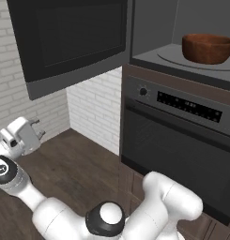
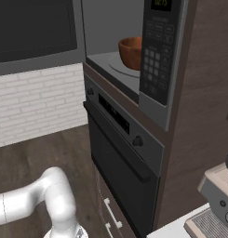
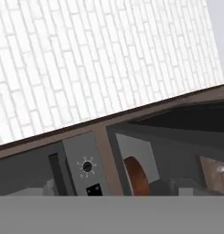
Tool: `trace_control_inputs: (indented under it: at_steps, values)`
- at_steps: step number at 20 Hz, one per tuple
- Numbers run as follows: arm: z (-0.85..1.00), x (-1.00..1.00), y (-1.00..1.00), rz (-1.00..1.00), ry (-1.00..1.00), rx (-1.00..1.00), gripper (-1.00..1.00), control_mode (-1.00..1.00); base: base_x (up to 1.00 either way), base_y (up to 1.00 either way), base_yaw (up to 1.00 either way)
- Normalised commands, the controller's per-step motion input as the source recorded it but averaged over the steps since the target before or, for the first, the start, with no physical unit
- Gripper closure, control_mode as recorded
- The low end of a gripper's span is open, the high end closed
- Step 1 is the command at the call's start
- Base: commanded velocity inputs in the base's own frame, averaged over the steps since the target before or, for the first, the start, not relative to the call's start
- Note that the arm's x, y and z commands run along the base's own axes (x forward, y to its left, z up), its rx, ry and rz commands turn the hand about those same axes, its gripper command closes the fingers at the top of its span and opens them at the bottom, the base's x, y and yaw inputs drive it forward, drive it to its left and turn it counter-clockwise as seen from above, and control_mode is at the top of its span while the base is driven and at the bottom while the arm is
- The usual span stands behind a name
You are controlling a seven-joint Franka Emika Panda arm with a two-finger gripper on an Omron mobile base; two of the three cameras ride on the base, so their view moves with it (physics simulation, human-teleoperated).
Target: Pick the eggplant from the sink and place it in the bowl. Then pick the bowl and place it in the microwave. Then close the microwave door and press the start button.
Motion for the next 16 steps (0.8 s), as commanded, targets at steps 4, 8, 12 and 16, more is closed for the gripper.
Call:
trace_control_inputs:
  at_steps: [4, 8, 12, 16]
  values:
    - [-0.01, 0.34, 0.0, 0.0, 0.13, -0.16, -1.0, -1.0, 0.0, 0.0, 0.0]
    - [0.0, 0.03, 0.0, 0.0, 0.17, -0.21, -1.0, -1.0, 0.0, 0.0, 0.0]
    - [0.13, 0.0, -0.07, 0.0, 0.17, -0.14, -1.0, -1.0, 0.0, 0.0, 0.0]
    - [0.23, 0.02, -0.21, 0.0, 0.11, -0.07, -1.0, -1.0, 0.0, 0.0, 0.0]
